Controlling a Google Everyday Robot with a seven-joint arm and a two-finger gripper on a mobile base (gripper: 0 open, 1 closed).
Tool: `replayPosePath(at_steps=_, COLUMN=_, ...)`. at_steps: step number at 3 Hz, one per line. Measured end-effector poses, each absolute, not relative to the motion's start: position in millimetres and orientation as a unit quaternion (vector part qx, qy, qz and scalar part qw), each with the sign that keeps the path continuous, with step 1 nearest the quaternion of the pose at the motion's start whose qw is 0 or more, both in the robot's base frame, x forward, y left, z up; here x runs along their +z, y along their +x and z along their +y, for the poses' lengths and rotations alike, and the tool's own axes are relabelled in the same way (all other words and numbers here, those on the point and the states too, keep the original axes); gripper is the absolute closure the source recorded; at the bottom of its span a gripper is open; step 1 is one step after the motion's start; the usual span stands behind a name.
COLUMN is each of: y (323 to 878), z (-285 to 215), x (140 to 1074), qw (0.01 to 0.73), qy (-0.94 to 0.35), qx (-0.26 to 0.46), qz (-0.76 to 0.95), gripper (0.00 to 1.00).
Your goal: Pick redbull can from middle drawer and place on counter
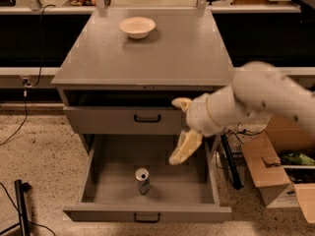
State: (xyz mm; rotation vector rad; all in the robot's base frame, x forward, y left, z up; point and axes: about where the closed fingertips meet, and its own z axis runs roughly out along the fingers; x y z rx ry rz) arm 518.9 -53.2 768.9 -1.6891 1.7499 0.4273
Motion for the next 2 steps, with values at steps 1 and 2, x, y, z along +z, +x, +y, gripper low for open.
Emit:
replayPosePath(at_steps=1, y=502.3, z=-30.1, x=724.0, qw=0.404, qy=-0.627, qx=0.193, qz=0.637, gripper=0.0)
replayPosePath(at_steps=2, y=514.2, z=-16.7, x=732.7, qw=0.44, qy=-0.637, qx=0.166, qz=0.611, gripper=0.0)
